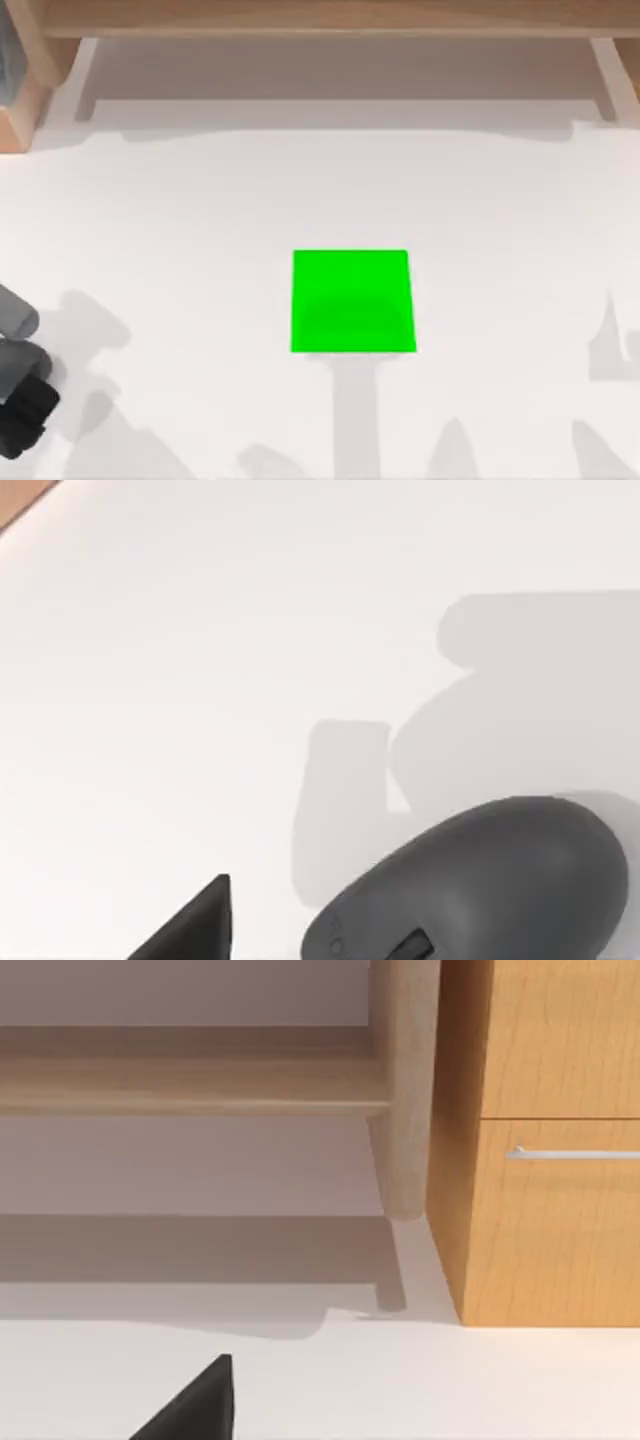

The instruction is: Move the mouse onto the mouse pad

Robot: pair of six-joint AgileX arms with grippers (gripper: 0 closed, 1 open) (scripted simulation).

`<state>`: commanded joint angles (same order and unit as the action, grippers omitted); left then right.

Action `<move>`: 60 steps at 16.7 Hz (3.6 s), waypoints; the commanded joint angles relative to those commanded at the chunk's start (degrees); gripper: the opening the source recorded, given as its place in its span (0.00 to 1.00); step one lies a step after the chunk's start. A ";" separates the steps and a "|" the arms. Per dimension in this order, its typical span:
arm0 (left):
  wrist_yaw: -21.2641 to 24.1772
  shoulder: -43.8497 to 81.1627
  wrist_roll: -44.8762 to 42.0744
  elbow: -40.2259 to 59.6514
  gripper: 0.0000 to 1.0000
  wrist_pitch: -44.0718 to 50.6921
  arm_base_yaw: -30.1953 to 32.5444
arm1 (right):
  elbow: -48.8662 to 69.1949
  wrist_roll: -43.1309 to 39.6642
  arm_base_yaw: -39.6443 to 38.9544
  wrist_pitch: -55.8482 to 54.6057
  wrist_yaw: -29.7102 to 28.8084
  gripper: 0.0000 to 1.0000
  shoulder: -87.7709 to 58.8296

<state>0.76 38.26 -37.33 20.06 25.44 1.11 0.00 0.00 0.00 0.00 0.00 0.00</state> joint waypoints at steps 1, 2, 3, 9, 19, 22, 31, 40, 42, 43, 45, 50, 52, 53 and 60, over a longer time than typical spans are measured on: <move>0.09 6.27 -5.66 2.61 1.00 3.56 -0.09 | 0.00 0.00 0.00 0.00 0.00 1.00 0.00; 0.16 12.58 -11.32 5.28 1.00 7.13 -0.25 | 0.00 0.00 0.00 0.00 0.00 1.00 0.00; 0.21 18.73 -16.88 8.03 1.00 10.64 -0.49 | 0.00 0.00 0.00 0.00 0.00 1.00 0.00; -0.15 45.99 -43.49 26.50 1.00 27.45 -3.20 | 0.00 0.00 0.00 0.00 0.00 1.00 0.00; -1.02 52.95 -53.53 40.72 1.00 34.35 -6.11 | 0.00 0.00 0.00 0.00 0.00 1.00 0.00; -0.99 53.33 -53.43 40.02 1.00 33.32 -5.91 | 0.00 0.00 0.00 0.00 0.00 1.00 0.00; -1.00 63.42 -53.93 28.49 1.00 11.34 -6.35 | 0.00 0.00 0.00 0.00 0.00 1.00 0.00; -1.00 64.23 -53.98 27.56 0.70 9.90 -6.38 | 0.00 0.00 0.00 0.00 0.00 1.00 0.00; -1.00 64.23 -53.98 27.56 0.55 9.90 -6.38 | 0.00 0.00 0.00 0.00 0.00 1.00 0.00; -1.00 64.23 -53.98 27.56 0.47 9.90 -6.38 | 0.00 0.00 0.00 0.00 0.00 1.00 0.00; -1.00 64.23 -53.98 27.56 0.32 9.90 -6.38 | 0.00 0.00 0.00 0.00 0.00 1.00 0.00; -1.00 64.23 -53.98 27.56 0.00 9.90 -6.38 | 0.00 0.00 0.00 0.00 0.00 1.00 0.00; -1.00 64.23 -53.98 27.56 0.00 9.90 -6.38 | 0.00 0.00 0.00 0.00 0.00 1.00 0.00; -1.00 64.23 -53.98 27.56 0.00 9.90 -6.38 | 0.00 0.00 0.00 0.00 0.00 1.00 0.00; -1.12 60.25 -52.42 29.84 0.00 15.82 -6.33 | 0.00 0.00 0.00 0.00 0.00 1.00 0.00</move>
<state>-0.36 98.50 -89.75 49.90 41.26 -5.22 0.00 0.00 0.00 0.00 0.00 0.00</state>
